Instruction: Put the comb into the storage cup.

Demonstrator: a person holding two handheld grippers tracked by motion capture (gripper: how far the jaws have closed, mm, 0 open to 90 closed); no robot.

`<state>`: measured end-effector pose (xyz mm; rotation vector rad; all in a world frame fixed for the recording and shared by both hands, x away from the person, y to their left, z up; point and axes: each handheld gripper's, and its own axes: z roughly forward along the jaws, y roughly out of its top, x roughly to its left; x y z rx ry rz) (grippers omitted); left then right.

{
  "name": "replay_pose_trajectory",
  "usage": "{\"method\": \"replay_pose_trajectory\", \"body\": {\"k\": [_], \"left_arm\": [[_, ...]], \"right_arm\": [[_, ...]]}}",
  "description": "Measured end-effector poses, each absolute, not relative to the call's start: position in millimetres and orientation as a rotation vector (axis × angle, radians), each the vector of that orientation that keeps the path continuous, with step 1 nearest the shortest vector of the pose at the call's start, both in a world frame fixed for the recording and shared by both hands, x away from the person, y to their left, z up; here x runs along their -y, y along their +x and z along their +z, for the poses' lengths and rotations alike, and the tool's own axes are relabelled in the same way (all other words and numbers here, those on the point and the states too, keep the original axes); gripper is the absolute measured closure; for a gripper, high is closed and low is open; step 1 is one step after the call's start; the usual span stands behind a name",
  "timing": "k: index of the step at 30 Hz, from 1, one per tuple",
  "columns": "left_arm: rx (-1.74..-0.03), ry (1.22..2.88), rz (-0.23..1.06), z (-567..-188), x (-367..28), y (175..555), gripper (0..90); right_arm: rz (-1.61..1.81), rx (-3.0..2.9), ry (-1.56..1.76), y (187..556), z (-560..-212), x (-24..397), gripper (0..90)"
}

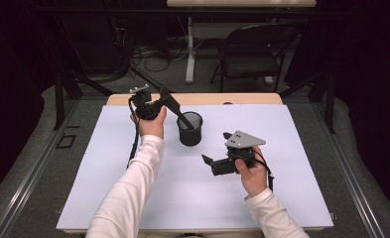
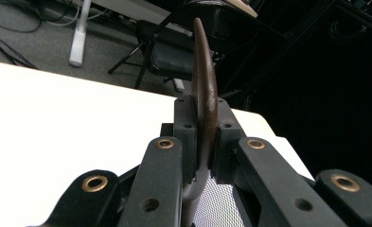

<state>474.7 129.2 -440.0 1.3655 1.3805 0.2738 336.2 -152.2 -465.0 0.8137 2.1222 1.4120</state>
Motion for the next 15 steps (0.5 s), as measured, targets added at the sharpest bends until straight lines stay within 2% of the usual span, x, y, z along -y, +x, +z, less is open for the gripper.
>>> {"method": "replay_pose_trajectory", "body": {"k": [15], "left_arm": [[-1.385,1.368,0.229,-450.2,-123.2,475.9,83.9]], "right_arm": [[1.407,-2.130,0.815,336.5,-466.1,152.1,0.0]]}}
